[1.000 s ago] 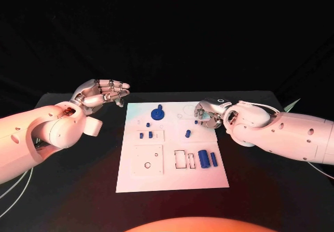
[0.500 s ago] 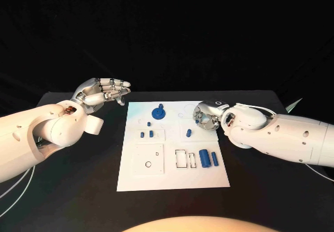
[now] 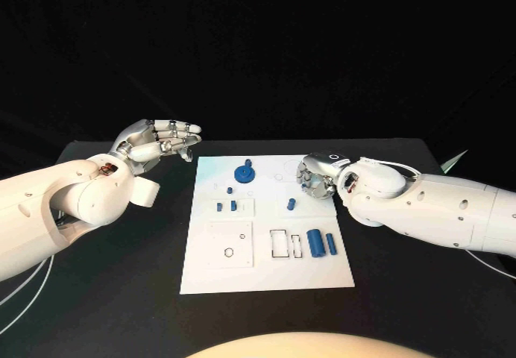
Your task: Assemble the parts on the task board
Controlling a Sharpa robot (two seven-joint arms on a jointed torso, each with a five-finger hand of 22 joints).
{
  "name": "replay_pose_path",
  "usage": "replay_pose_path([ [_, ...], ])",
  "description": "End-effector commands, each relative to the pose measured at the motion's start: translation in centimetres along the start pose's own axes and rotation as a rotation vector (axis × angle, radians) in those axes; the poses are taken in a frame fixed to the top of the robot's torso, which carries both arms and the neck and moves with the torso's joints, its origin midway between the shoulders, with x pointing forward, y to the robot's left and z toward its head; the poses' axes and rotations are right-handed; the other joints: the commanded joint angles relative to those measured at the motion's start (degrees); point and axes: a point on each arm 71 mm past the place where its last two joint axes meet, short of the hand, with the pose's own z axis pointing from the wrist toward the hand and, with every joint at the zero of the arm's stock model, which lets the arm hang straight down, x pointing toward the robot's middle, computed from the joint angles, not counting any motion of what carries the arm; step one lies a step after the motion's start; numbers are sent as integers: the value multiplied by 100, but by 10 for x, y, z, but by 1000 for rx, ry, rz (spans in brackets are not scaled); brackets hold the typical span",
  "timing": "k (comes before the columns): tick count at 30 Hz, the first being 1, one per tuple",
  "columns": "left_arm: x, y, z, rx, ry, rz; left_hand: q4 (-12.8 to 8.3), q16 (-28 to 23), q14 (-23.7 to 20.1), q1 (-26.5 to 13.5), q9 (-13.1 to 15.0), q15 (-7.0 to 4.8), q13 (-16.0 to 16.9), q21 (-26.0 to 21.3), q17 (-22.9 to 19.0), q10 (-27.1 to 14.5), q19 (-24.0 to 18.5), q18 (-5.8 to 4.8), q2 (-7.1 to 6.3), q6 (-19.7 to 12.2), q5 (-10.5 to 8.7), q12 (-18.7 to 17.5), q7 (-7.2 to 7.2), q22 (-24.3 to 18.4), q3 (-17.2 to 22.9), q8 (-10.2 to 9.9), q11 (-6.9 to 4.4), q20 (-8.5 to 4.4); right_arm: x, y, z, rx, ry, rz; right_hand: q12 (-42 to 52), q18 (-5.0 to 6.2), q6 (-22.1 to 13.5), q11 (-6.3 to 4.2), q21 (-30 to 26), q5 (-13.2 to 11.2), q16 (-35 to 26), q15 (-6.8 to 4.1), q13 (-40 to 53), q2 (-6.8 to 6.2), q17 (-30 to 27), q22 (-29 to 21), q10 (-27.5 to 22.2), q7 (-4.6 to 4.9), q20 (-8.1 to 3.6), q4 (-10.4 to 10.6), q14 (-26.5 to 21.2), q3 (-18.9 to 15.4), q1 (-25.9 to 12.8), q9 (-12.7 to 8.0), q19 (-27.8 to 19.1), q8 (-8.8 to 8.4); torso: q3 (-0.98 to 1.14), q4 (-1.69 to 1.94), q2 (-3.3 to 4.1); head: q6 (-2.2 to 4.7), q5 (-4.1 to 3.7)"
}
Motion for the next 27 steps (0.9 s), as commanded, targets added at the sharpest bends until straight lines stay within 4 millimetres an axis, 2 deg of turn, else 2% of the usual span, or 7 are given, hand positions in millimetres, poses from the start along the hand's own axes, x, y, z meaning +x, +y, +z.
replay_pose_path([
  [1, 2, -2, 0, 10, 11, -12, -20, -26, -15, -23, -7, 21, -6, -27, -6, -45, -41, 73, 42, -44, -1, 32, -5, -6, -20, -32, 6, 14, 11, 3, 0, 16, 59, -45, -65, -59, 63, -27, 104, -12, -45, -50, -68, 82, -121, 1138, 31, 12, -28, -40, 219, 31, 23, 16, 350, 20, -1, 4, -3, -20, -3],
  [7, 2, -1, 0, 6, 12, -10, -25, -30, -10, -21, -9, 24, -9, -31, -11, -60, -38, 73, 42, -57, 0, 32, 1, -9, -22, -39, 11, 16, 14, 5, 0, 28, 78, -75, -115, -85, 208, -73, 227, -14, -4, -90, -84, 181, -68, 1209, 202, -33, -52, -252, 242, 137, 54, 74, 396, 87, 1, -4, -4, -29, 1],
  [13, 1, -1, -1, 3, 15, -5, -34, -34, -6, -16, -12, 27, -12, -34, -15, -76, -35, 74, 39, -69, 1, 32, 7, -12, -25, -46, 16, 18, 15, 7, -2, 37, 65, -100, -141, -101, 390, -157, 306, -5, -26, -169, -73, 307, -118, 1259, 493, -107, -101, -589, 234, 353, 95, 157, 422, 178, 3, -7, -5, -39, -2],
  [27, 1, -1, -2, 0, 16, 1, -56, -54, -13, -2, -17, 35, -22, -41, -29, -116, -32, 73, 34, -94, 8, 32, 21, -16, -26, -60, 29, 23, 9, 10, -4, 41, -26, -100, -178, -118, 475, -196, 382, -4, -46, -208, -64, 315, -156, 1303, 635, -148, -125, -771, 229, 500, 18, 191, 450, 202, 8, -10, -5, -43, -11],
])
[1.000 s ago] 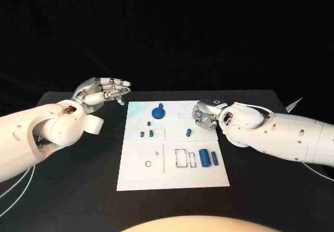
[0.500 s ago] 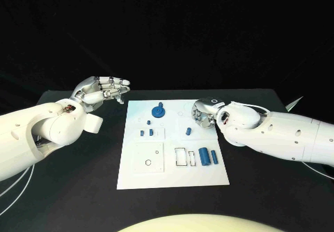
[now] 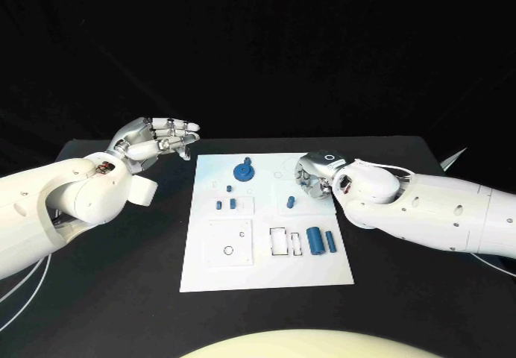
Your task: Assemble the parts on the task board
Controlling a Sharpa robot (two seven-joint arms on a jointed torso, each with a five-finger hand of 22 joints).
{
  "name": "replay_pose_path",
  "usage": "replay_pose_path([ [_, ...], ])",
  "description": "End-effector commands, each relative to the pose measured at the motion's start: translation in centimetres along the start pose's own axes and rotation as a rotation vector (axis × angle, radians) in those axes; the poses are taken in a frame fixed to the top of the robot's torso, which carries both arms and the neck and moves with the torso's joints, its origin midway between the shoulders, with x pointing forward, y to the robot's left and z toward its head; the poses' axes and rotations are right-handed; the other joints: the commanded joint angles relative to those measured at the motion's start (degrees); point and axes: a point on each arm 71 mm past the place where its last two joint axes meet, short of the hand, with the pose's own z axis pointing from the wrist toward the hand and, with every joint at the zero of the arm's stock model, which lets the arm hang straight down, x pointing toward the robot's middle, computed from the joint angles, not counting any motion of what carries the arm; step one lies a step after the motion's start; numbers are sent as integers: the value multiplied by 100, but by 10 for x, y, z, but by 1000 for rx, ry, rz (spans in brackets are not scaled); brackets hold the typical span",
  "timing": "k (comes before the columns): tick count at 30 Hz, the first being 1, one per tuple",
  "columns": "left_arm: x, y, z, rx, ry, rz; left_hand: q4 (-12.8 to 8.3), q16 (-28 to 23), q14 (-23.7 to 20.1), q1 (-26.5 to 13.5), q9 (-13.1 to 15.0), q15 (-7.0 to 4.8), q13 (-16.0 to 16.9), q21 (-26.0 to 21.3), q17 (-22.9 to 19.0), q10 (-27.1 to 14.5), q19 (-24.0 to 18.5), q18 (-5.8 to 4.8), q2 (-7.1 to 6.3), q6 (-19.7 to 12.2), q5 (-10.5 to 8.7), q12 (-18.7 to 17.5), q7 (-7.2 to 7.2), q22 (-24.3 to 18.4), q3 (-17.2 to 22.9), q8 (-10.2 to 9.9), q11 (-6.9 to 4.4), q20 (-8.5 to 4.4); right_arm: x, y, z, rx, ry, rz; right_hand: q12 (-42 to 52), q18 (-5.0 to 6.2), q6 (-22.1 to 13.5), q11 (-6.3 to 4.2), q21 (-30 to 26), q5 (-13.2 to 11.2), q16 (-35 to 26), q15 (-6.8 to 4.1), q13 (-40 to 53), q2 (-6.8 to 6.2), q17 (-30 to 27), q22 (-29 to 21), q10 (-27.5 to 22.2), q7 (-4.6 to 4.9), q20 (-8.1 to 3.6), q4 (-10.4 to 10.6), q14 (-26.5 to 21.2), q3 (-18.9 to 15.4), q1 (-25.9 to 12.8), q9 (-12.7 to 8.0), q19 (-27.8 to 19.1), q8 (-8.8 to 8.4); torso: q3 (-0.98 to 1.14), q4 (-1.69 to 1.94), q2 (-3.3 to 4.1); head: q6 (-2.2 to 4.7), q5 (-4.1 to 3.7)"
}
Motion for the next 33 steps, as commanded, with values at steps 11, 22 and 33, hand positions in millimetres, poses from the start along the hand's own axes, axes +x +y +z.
replay_pose_path([
  [11, 2, -1, 0, 3, 17, 0, -30, -44, -29, -10, -10, 47, -17, -43, -19, -69, -39, 71, 31, -54, 10, 34, 12, -11, -1, -48, 16, 30, -1, -1, -7, 4, -80, 15, -27, -126, 73, -187, 63, 13, -8, -65, 11, 101, 0, 1321, 259, -12, -53, -328, 242, 279, 16, 15, 462, 20, -3, -2, 0, 8, -1],
  [22, -1, 0, -1, -2, 14, 1, -31, -55, -37, -25, -17, 61, -26, -58, -30, -122, -47, 69, 27, -89, 10, 32, 27, -18, -12, -65, 32, 41, -7, -4, -14, -3, -103, 51, -32, -129, 88, -190, 77, 10, -5, -68, 14, 96, 3, 1329, 279, -14, -55, -343, 244, 291, -12, 20, 467, 23, -7, 0, 0, 5, 4],
  [33, -3, 0, -2, -6, 10, 2, -35, -58, -38, -26, -19, 66, -30, -64, -33, -145, -49, 69, 24, -106, 10, 33, 32, -21, -17, -73, 38, 45, -20, 1, -26, -28, -131, 105, -36, -131, 96, -192, 84, 9, -3, -69, 15, 94, 5, 1333, 290, -16, -57, -349, 244, 296, -30, 23, 470, 26, -6, -5, -3, 6, 27],
])
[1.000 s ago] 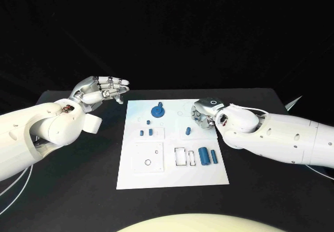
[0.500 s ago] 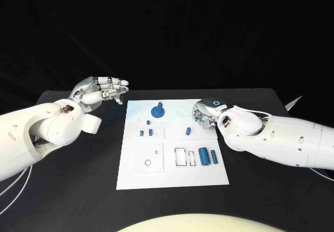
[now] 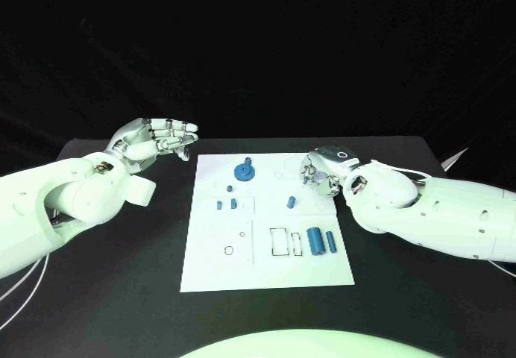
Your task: Assemble the parts on the task board
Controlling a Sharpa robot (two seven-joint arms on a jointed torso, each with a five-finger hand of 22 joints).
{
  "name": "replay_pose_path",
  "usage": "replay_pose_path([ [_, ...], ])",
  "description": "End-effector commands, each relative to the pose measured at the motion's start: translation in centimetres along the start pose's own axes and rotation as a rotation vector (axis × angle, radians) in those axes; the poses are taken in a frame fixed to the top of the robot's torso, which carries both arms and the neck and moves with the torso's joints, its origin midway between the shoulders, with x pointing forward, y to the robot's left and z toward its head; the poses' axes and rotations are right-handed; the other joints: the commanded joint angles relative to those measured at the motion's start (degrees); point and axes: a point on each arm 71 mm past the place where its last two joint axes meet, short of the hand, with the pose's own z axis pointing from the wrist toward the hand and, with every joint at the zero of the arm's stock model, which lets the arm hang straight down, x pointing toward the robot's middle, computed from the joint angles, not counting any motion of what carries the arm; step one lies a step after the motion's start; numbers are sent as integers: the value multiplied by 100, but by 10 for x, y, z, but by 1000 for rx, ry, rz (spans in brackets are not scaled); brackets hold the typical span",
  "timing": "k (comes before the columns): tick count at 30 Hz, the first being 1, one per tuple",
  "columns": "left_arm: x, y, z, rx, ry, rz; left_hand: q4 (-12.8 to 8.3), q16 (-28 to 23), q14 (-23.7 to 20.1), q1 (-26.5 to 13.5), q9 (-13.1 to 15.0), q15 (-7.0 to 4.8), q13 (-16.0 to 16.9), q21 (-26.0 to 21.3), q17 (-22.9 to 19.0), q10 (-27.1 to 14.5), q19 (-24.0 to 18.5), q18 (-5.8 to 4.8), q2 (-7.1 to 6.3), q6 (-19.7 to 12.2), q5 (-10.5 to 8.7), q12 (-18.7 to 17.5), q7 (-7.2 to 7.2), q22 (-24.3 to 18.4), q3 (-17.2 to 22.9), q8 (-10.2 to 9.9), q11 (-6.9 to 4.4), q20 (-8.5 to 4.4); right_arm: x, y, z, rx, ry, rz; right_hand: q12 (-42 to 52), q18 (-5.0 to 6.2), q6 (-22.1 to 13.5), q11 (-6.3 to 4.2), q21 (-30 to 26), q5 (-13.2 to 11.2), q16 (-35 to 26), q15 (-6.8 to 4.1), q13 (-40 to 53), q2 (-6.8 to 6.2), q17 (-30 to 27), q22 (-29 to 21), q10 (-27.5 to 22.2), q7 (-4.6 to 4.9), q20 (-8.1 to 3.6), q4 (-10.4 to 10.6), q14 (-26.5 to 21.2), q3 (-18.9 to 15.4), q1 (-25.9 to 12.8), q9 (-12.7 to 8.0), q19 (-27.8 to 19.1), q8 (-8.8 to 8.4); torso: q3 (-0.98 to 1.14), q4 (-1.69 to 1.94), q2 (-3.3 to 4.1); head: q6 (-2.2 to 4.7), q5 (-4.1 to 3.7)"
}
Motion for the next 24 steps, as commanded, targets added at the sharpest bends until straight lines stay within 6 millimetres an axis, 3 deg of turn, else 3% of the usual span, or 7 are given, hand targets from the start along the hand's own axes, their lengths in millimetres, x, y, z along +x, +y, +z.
replay_pose_path([
  [1, 1, -1, 0, 4, 17, -2, -34, -35, 2, -27, -10, 27, -6, -21, -8, -34, -29, 70, 23, -48, 11, 33, 14, -9, -15, -33, 4, 26, -6, 8, -4, -32, -26, 41, 13, -41, 50, -213, 14, 19, 0, -29, -15, 46, 10, 1332, 276, -6, -38, -29, 247, -9, -26, 9, 447, 35, -1, -9, -2, 4, 23],
  [8, 3, 0, 1, 4, 20, -4, -35, -35, 3, -29, -12, 29, -8, -24, -9, -49, -29, 70, 22, -59, 10, 34, 17, -11, -18, -37, 8, 29, -16, 43, -13, -125, -49, 100, 13, -41, 50, -213, 14, 19, 0, -29, -15, 46, 10, 1332, 276, -6, -38, -29, 247, -9, -26, 9, 447, 35, -4, 1, -8, 17, 108],
  [14, 4, 0, 2, 4, 20, -6, -35, -35, 3, -29, -12, 29, -8, -24, -9, -49, -29, 70, 22, -59, 10, 34, 17, -11, -18, -37, 8, 29, -17, 78, -15, -214, -41, 136, 11, -39, 53, -214, 4, 18, -7, -29, -15, 43, -1, 1328, 280, -6, -39, -33, 245, -7, -34, 10, 443, 35, 2, 6, -15, 5, 296],
  [18, 5, 1, 4, 4, 19, -8, -36, -36, 3, -30, -12, 31, -9, -26, -11, -56, -28, 71, 24, -64, 11, 35, 19, -12, -20, -39, 10, 30, -11, 99, -14, -265, -24, 151, 10, -37, 54, -215, -7, 18, -7, -29, -15, 43, -2, 1322, 281, -6, -40, -36, 244, -5, -36, 10, 439, 35, -10, 11, -22, -1, 443],
  [24, 11, 1, 8, 4, 26, -12, -36, -36, 3, -31, -12, 32, -9, -27, -11, -59, -29, 71, 26, -65, 11, 38, 20, -13, -20, -39, 11, 32, 3, 117, -12, -302, 10, 161, 8, -35, 53, -215, -14, 19, -8, -30, -15, 44, -4, 1319, 281, -6, -40, -38, 244, -3, -37, 10, 436, 34, -19, 30, -15, -45, 534],
])
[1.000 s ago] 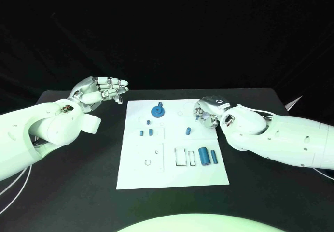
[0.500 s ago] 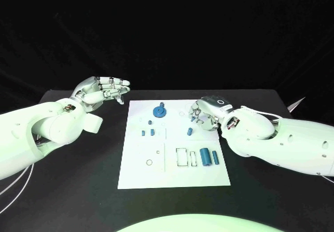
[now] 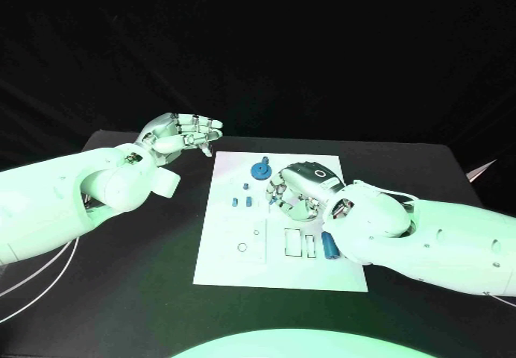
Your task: Assemble the parts on the task board
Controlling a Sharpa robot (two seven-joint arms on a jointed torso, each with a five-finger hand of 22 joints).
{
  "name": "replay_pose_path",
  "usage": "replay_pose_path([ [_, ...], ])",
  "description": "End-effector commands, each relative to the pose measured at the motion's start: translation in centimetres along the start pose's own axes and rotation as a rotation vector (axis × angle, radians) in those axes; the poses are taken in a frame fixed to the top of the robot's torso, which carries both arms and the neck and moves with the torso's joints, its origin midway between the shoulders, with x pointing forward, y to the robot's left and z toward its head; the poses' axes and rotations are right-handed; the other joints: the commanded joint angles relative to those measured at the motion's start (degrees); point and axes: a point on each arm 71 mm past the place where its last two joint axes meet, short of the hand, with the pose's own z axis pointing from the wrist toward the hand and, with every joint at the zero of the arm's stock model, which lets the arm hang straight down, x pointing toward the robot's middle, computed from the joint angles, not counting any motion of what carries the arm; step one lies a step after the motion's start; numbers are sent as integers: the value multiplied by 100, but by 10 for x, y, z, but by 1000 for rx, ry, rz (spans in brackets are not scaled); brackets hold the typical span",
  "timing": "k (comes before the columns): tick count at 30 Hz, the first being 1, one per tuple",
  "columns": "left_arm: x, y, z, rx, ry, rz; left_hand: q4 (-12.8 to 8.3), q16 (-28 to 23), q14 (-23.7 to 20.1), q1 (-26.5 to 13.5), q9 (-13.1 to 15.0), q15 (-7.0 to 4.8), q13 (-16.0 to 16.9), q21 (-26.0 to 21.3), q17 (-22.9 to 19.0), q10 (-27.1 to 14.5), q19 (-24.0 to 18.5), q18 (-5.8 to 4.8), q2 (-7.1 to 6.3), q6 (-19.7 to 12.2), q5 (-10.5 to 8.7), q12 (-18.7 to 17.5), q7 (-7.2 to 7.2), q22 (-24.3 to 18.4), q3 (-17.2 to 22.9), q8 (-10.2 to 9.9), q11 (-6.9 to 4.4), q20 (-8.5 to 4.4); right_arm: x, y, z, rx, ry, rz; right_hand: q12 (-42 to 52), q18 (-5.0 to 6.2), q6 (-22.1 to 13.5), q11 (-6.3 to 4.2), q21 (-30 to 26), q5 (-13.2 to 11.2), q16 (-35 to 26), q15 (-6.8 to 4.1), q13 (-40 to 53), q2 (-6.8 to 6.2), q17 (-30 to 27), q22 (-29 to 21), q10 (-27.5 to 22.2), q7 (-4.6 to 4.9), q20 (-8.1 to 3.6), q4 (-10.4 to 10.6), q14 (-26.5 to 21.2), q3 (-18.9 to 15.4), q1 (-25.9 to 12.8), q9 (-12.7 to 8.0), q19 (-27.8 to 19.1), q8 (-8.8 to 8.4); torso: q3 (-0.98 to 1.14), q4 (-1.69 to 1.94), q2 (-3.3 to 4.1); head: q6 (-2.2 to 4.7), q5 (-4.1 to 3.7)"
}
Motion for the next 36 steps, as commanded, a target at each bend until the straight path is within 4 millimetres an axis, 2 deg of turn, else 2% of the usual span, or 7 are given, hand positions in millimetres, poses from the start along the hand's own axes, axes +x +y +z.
replay_pose_path([
  [1, 5, -1, 3, 6, 16, -8, -22, -37, 3, -31, -7, 33, -10, -27, -6, -38, -26, 71, 26, -23, 11, 38, 21, -8, -6, -39, -11, 29, 9, 6, 1, -30, 27, 1, 4, -33, 25, -213, -24, 19, -13, -32, 8, 38, -17, 1311, 244, 1, -42, -28, 241, 1, -31, 9, 432, 9, -8, 18, 2, -43, 71],
  [5, 11, -1, 6, 6, 26, -12, -22, -37, 3, -31, -7, 33, -10, -27, -6, -38, -26, 71, 26, -23, 11, 38, 21, -8, -6, -39, -11, 29, 20, 13, 3, -44, 47, 12, 4, -33, 25, -213, -24, 19, -13, -32, 8, 38, -17, 1311, 244, 1, -42, -28, 241, 1, -31, 9, 432, 9, -2, -6, 20, -76, 141],
  [8, 14, -1, 7, 8, 34, -15, -22, -37, 3, -31, -7, 33, -10, -27, -6, -38, -26, 71, 26, -23, 11, 38, 21, -8, -6, -39, -11, 29, 28, 18, 4, -54, 61, 20, -1, -30, 23, -211, -36, 19, -15, -32, 8, 39, -23, 1305, 243, 3, -42, -32, 240, 5, -35, 8, 428, 7, -5, -4, 21, -101, 184],
  [11, 16, -1, 9, 8, 38, -16, -22, -37, 3, -31, -7, 33, -10, -27, -6, -38, -26, 71, 26, -23, 11, 38, 21, -8, -6, -39, -11, 29, 33, 22, 5, -59, 71, 24, -5, -28, 20, -210, -41, 20, -18, -32, 7, 41, -27, 1303, 241, 5, -43, -36, 239, 10, -38, 8, 425, 4, 4, -9, 20, -136, 229],
  [19, 18, 0, 10, 6, 42, -17, 5, -36, 3, -76, -4, 45, -8, -50, -11, -57, -29, 70, 36, -26, 1, 67, 26, -21, -32, -34, -4, 43, 42, 26, 5, -66, 99, 27, -8, -29, 19, -209, -40, 20, -14, -32, 6, 42, -20, 1303, 241, 7, -43, -39, 240, 13, -41, 8, 426, 2, 5, -11, 19, -198, 320],
  [36, 18, 0, 10, 3, 47, -18, 4, -35, 4, -75, -4, 44, -8, -55, -12, -62, -29, 71, 40, -28, 3, 74, 24, -25, -34, -34, -5, 44, 58, 27, 6, -54, 149, 16, -13, -27, 16, -207, -47, 19, -18, -31, 6, 41, -28, 1300, 240, 11, -44, -42, 239, 14, -49, 8, 423, 0, 5, -12, 22, -244, 339],
])
